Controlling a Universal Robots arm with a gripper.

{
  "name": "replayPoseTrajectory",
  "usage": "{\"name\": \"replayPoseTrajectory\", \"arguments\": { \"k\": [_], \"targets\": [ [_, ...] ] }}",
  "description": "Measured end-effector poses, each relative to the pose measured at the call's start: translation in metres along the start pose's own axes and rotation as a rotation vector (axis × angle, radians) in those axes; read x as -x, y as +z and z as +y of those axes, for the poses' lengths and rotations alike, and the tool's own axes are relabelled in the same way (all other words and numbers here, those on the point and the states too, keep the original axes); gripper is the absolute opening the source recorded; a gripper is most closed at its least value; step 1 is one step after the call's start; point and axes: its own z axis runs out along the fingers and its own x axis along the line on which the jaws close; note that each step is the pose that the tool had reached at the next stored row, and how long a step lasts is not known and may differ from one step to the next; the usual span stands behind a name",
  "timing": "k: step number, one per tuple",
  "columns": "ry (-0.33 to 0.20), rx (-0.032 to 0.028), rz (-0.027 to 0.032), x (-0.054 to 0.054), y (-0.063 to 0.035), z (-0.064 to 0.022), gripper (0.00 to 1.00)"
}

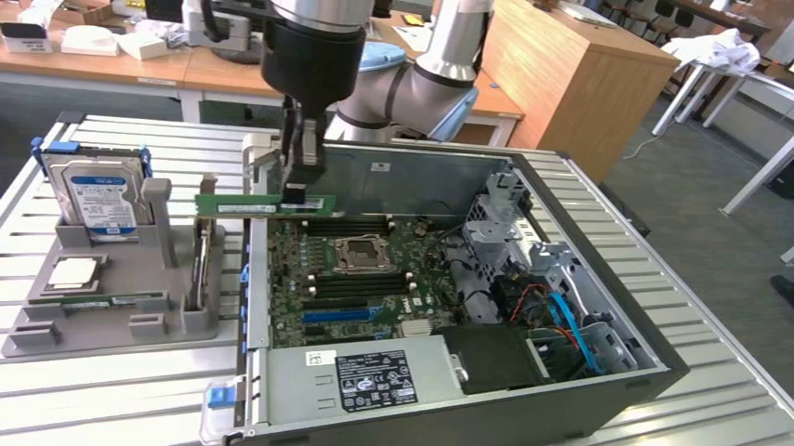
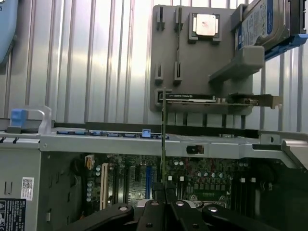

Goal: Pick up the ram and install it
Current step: 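Pick up the ram and move it above insertion slot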

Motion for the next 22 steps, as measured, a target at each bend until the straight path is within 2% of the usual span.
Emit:
{"name": "replayPoseTrajectory", "arguments": {
  "k": [22],
  "targets": [
    [0.0,0.0001,0.0,-0.002,-0.0028,-0.0625,0.11]
  ]
}}
